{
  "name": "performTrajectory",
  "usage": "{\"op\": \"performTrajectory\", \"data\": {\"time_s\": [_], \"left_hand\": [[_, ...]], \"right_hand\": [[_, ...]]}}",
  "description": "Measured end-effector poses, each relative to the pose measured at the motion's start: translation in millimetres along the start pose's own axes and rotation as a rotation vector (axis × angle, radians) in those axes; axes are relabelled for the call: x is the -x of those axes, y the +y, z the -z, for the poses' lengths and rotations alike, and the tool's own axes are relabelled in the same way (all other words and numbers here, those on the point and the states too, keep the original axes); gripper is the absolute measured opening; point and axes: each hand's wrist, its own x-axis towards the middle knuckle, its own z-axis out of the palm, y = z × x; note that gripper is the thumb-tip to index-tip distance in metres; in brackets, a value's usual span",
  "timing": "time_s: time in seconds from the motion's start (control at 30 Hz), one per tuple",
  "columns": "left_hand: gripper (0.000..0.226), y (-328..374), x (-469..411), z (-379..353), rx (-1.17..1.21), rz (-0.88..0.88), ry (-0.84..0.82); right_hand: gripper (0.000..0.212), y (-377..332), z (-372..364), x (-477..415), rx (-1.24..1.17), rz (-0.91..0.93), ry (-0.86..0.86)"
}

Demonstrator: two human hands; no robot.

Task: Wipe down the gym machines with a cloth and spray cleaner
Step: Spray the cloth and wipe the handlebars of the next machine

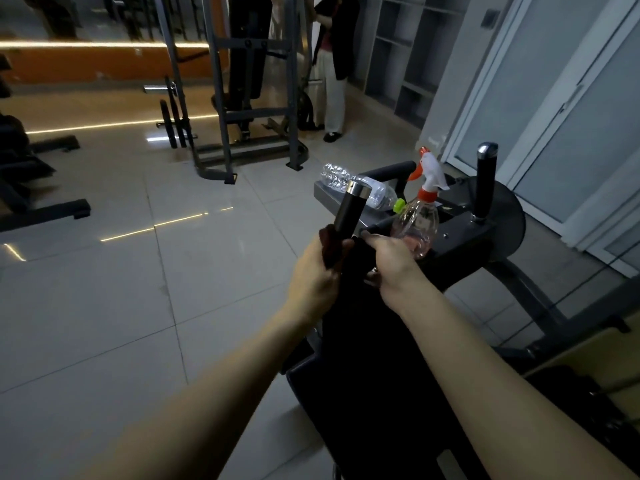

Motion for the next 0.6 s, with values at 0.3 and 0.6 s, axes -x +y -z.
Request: {"op": "performTrajectory", "data": {"time_s": [0.3,0.6], "left_hand": [[0.046,-22,12,9,-0.595,-0.213,0.195],[0.045,19,-42,18,0.378,0.422,-0.201]], "right_hand": [[0.021,8,-7,-12,0.039,-0.105,-0.123],[0.012,22,-10,67,0.235,0.138,-0.062]]}}
